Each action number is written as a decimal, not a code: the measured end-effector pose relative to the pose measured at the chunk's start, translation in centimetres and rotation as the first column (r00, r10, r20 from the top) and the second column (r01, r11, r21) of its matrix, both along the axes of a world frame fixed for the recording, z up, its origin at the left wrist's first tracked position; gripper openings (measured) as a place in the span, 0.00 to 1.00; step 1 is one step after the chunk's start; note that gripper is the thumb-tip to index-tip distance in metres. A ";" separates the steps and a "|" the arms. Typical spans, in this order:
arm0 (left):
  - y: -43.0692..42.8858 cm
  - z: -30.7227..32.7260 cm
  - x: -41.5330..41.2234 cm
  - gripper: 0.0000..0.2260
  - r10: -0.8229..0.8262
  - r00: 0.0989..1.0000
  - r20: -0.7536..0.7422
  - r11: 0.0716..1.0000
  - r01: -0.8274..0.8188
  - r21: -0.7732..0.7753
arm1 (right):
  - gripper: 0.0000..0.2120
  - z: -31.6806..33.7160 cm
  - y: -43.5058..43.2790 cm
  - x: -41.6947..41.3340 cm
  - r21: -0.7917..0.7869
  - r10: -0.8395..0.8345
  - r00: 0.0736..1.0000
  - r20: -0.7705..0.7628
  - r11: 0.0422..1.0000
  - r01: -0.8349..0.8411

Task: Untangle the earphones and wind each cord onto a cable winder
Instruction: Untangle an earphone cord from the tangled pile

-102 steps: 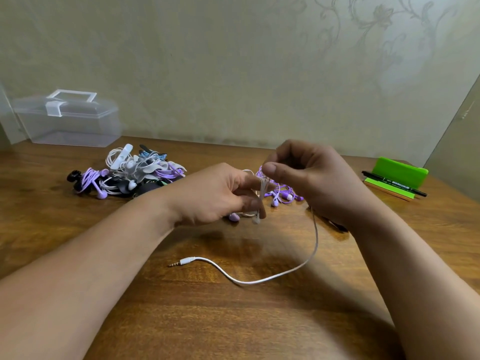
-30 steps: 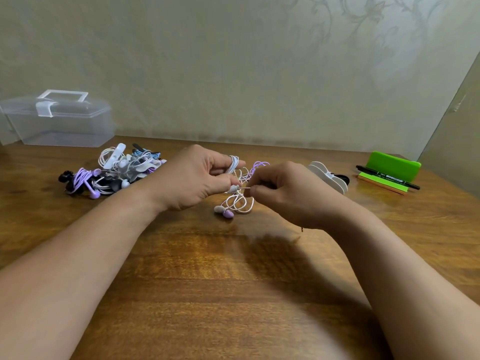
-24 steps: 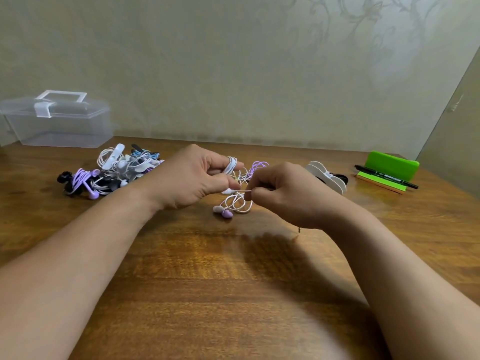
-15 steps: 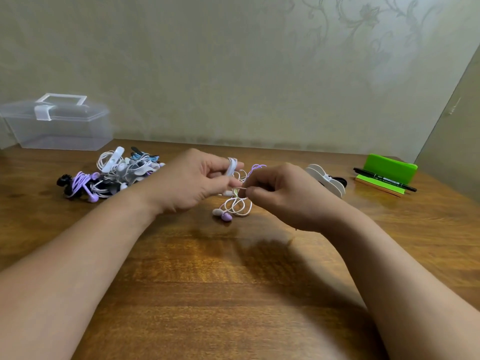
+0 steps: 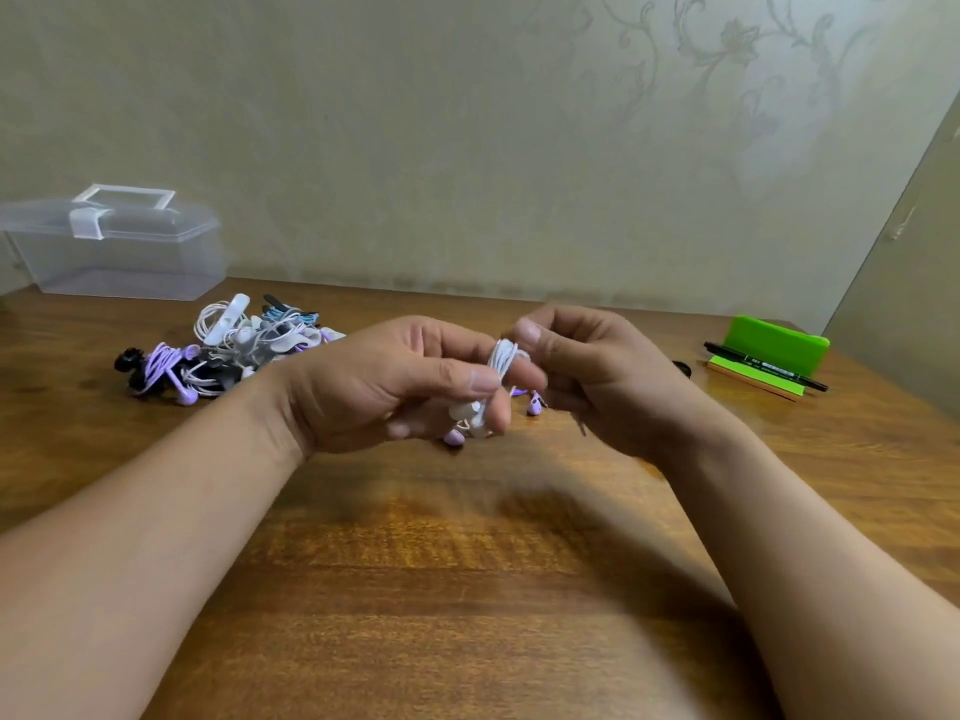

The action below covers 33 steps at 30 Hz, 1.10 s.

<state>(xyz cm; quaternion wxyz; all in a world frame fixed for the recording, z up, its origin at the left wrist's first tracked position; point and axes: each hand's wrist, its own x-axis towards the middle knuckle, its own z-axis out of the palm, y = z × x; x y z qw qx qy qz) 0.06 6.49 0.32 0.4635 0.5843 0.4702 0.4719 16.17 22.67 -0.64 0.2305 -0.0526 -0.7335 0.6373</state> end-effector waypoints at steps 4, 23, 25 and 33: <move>1.1 -0.7 0.2 0.13 0.109 0.973 0.202 0.990 -0.125 0.069 | 0.09 -1.2 -1.1 -1.4 -0.181 0.031 0.999 -0.026 0.983 -0.035; 2.3 -2.7 0.6 0.14 0.689 0.591 -0.420 0.723 -0.531 0.441 | 0.03 -1.4 -2.3 -1.6 0.331 -0.350 0.932 0.099 0.894 0.301; 2.2 -2.5 0.4 0.11 0.640 0.618 -0.456 0.768 -0.497 0.404 | 0.03 -1.2 -2.3 -1.5 0.410 -0.394 0.917 0.054 0.846 0.339; 1.7 -1.3 0.8 0.09 0.422 0.827 -0.371 0.906 -0.374 0.198 | 0.09 -0.9 -1.2 -0.9 0.388 -0.386 0.921 -0.056 0.841 0.377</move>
